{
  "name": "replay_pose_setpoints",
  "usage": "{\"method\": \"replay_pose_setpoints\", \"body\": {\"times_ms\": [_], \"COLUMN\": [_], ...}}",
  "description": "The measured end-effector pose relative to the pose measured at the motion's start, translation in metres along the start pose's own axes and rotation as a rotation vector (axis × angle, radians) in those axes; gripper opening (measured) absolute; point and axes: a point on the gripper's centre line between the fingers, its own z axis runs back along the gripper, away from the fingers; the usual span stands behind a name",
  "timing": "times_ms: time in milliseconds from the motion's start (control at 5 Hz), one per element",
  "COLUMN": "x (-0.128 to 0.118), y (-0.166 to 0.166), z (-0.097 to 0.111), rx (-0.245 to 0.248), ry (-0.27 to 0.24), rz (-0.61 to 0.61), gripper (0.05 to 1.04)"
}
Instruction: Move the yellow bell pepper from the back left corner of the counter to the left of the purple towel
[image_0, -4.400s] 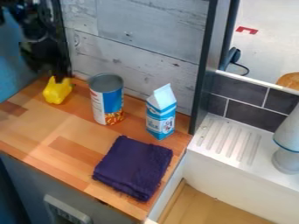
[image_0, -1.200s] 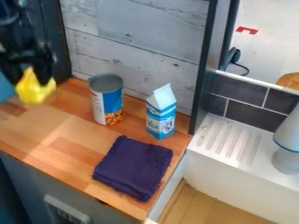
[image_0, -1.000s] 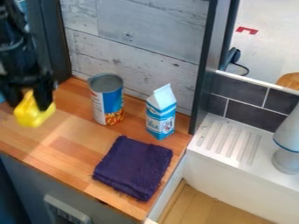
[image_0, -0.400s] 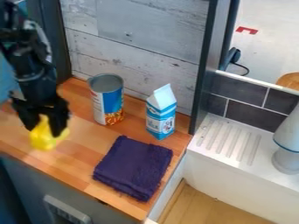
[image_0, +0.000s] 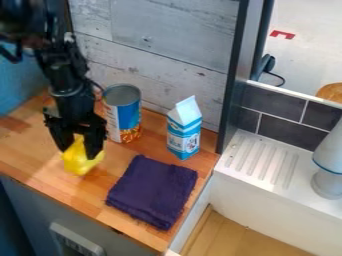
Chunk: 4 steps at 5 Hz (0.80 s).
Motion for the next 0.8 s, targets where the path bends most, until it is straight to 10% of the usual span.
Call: {"method": "replay_pose_setpoints", "body": {"times_ms": [600, 800], "x": [0.002, 0.005], "y": [-0.003, -0.008], "z": [-0.011, 0.013], "rx": [-0.003, -0.037], "ry": [-0.087, -0.102], "rz": [0.033, 0.033], "gripper": [1.011, 1.007]}}
